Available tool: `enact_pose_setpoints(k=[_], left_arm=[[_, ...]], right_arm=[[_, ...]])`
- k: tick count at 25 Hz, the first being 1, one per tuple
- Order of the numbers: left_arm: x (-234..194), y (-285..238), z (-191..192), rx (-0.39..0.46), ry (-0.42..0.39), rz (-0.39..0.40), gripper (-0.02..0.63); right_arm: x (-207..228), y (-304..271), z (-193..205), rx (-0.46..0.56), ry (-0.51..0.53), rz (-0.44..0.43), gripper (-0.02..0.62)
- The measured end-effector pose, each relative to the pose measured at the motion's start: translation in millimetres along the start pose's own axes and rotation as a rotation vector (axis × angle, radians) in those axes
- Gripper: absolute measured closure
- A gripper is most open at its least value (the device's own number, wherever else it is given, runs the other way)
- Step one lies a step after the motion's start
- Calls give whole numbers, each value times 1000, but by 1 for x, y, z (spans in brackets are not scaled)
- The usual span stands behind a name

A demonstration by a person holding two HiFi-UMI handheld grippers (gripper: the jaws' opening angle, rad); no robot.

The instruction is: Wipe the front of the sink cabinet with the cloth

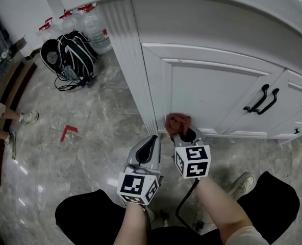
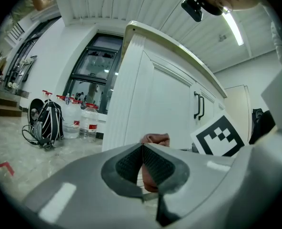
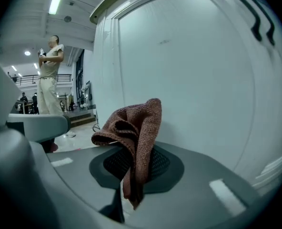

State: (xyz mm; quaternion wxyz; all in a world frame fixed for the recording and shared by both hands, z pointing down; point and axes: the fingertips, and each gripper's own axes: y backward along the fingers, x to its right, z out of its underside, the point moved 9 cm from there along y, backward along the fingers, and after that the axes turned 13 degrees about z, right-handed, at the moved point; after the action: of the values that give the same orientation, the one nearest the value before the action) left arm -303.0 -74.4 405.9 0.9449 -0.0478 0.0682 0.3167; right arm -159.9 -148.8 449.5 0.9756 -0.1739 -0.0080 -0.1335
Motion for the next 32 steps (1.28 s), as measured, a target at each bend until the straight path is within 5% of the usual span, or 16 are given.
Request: enact_pose_setpoints(k=[23,32], left_arm=[[93,-74,21,-50,4,177,606],[83,-66,29,-69,7,152,606]], right_arm=[[167,75,12,-16,-83,310,514],[139,69,26,-43,-76,244,514]])
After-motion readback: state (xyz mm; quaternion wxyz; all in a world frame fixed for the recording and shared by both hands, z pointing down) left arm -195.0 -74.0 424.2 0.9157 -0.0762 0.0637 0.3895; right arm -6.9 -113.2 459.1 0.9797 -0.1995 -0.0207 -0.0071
